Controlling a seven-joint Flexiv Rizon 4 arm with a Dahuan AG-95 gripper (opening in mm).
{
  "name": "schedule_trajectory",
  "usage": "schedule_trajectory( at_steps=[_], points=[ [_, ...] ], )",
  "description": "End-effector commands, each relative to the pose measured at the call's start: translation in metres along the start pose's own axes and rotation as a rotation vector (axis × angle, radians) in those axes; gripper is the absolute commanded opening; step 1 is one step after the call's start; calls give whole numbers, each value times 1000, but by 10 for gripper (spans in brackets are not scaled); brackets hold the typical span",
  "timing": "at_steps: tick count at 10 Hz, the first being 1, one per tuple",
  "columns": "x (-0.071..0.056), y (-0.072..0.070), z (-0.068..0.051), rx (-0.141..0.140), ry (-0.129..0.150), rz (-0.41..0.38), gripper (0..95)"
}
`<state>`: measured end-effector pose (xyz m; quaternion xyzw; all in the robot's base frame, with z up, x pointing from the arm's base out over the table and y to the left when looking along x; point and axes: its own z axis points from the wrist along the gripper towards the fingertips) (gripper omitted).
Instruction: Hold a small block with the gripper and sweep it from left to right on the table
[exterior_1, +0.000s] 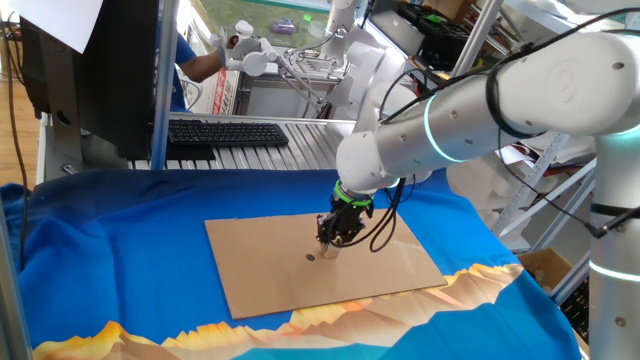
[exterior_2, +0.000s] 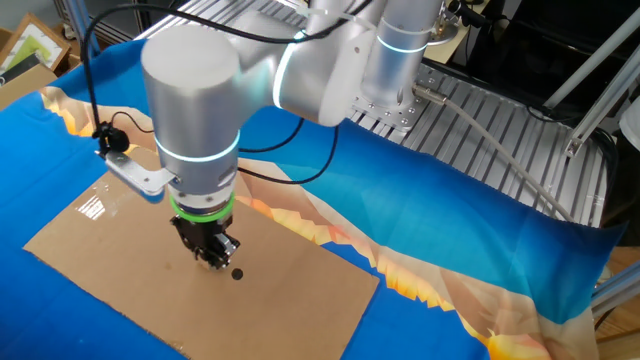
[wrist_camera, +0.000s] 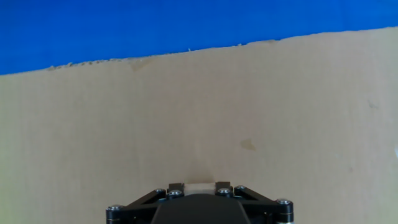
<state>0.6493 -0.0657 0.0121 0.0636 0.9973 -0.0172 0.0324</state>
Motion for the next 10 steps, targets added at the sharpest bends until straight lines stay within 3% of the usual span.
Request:
schedule_trajectory(
  at_steps=[1,2,7,10],
  points=[
    [-1,0,9,-22,16,70,950],
    [-1,0,7,-25,60,76,950],
    [1,1,5,-25,63,96,950],
    [3,-1,-8,-21,76,104,950]
  ],
)
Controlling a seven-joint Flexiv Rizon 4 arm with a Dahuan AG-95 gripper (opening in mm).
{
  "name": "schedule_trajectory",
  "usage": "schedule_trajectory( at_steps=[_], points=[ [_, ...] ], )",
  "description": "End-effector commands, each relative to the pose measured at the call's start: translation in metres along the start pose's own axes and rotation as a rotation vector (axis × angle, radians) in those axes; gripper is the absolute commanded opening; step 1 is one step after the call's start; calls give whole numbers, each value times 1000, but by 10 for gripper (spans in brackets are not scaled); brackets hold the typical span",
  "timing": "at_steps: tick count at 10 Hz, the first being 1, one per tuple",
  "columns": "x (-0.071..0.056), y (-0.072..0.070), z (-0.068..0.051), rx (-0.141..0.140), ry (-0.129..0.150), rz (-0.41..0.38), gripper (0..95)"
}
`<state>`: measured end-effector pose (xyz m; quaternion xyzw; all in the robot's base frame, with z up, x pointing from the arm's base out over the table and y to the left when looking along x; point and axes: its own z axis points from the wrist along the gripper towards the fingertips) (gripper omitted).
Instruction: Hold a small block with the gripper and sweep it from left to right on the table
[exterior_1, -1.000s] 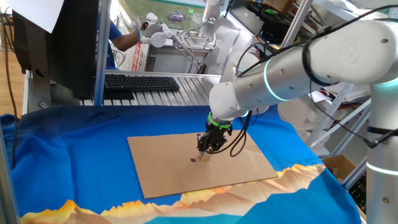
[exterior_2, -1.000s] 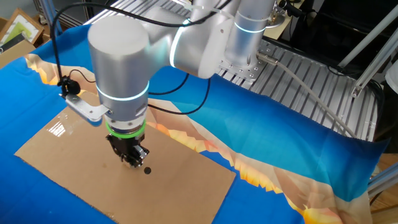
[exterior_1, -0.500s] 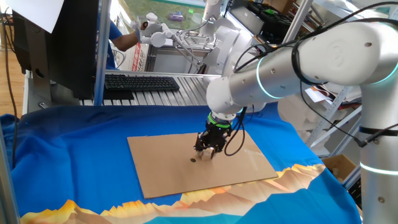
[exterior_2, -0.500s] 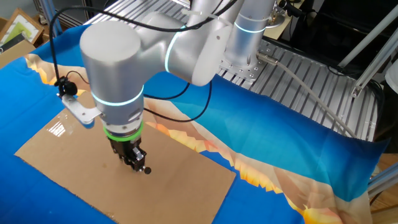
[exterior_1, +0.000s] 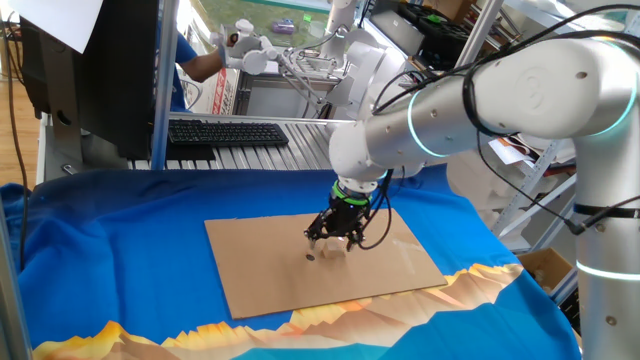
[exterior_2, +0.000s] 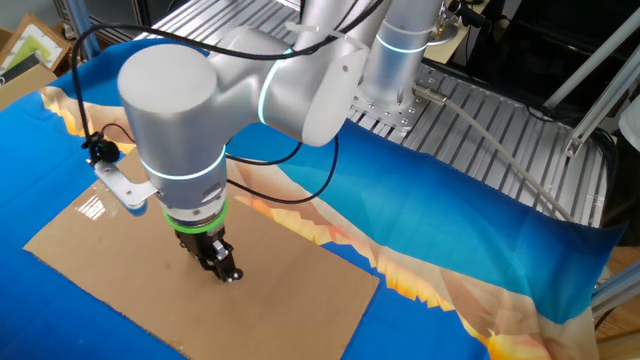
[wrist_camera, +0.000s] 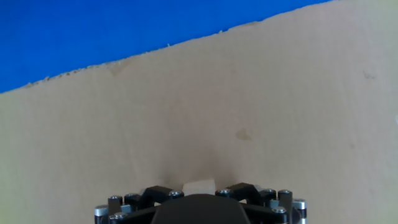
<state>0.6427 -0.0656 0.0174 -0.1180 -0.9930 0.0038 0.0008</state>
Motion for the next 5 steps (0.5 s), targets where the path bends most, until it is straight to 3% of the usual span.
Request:
schedule_trajectory(
  at_steps=[1,3,4,5],
  points=[
    [-2,-1,-7,1,10,-3,950],
    [0,-3,-13,3,20,-1,950],
    [2,-5,-21,7,51,-2,760],
    [4,-7,-25,9,66,2,760]
  ],
)
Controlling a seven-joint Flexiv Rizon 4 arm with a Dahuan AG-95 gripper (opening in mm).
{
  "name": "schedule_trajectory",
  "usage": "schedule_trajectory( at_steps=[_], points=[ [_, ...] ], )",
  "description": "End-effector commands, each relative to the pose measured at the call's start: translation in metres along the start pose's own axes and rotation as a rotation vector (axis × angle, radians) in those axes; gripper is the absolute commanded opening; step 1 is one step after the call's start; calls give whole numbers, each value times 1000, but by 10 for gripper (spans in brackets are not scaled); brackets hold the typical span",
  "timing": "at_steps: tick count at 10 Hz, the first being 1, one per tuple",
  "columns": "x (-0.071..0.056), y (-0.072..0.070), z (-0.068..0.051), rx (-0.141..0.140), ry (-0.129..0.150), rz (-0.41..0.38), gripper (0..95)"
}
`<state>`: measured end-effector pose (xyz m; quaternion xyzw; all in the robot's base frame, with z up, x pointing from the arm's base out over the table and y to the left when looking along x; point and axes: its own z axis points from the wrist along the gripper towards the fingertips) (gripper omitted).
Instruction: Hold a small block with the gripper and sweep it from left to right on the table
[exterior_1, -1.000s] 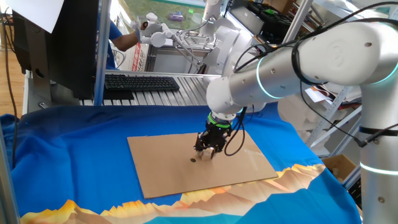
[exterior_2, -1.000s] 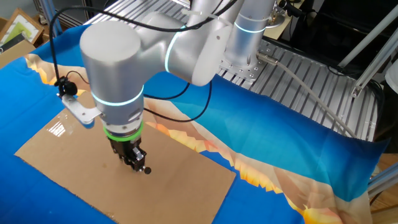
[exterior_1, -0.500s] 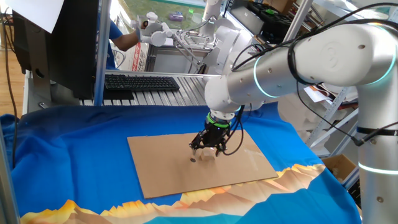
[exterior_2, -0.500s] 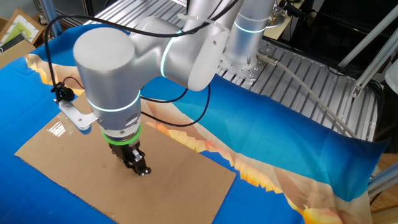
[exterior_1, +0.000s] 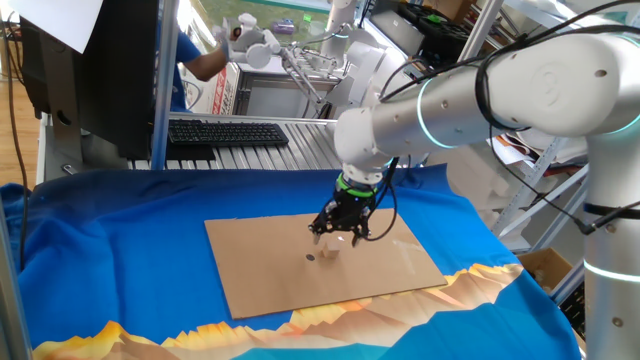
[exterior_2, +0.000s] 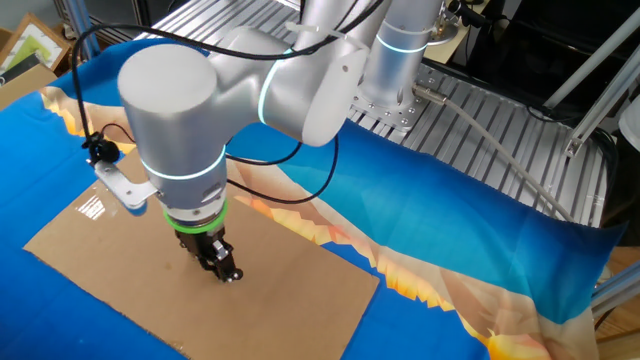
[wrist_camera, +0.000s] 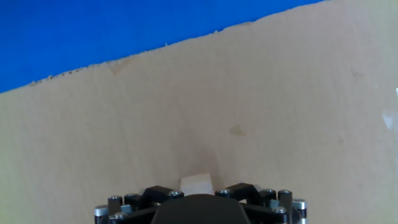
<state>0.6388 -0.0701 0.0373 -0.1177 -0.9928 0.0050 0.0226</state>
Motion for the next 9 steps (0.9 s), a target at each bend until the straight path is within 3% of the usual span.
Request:
schedule_trajectory(
  at_steps=[1,5,7,9],
  points=[
    [2,-3,-7,4,37,8,760],
    [12,-17,-29,44,182,115,760],
    [20,-29,-43,65,230,152,760],
    [29,-44,-53,76,259,166,760]
  ],
)
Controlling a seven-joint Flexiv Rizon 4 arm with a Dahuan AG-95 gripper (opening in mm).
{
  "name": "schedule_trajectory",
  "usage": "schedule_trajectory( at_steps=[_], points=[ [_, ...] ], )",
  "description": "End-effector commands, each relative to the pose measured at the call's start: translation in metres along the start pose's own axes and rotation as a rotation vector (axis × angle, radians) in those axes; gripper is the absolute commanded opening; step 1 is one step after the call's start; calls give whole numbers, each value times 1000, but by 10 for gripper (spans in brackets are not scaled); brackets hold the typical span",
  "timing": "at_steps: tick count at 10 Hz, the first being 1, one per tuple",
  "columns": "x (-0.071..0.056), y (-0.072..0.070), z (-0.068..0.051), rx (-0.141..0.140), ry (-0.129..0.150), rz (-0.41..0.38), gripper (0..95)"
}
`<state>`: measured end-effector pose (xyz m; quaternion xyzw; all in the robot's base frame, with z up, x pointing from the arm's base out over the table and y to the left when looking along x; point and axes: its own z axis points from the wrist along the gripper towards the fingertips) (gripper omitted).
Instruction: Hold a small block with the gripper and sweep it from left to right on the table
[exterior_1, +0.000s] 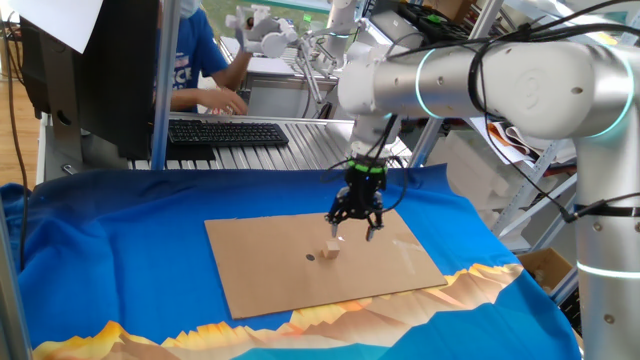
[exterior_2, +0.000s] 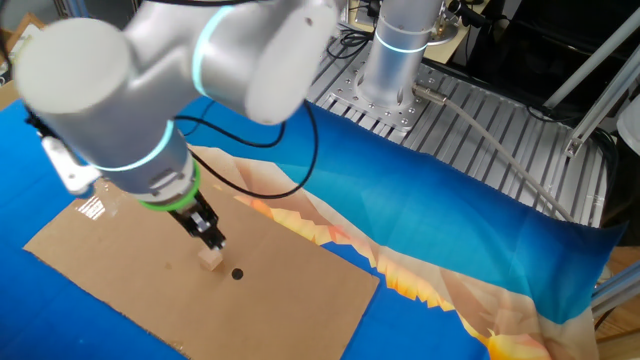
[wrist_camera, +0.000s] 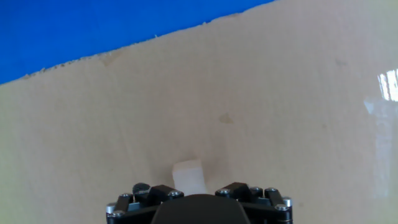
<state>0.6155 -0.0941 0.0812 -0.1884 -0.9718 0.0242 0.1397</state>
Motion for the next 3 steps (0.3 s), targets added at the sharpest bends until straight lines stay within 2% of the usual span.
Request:
schedule_trajectory(
  at_steps=[1,3],
  points=[
    [14,-23,-8,13,29,35,760],
    [19,-29,-7,16,36,51,760]
  ],
)
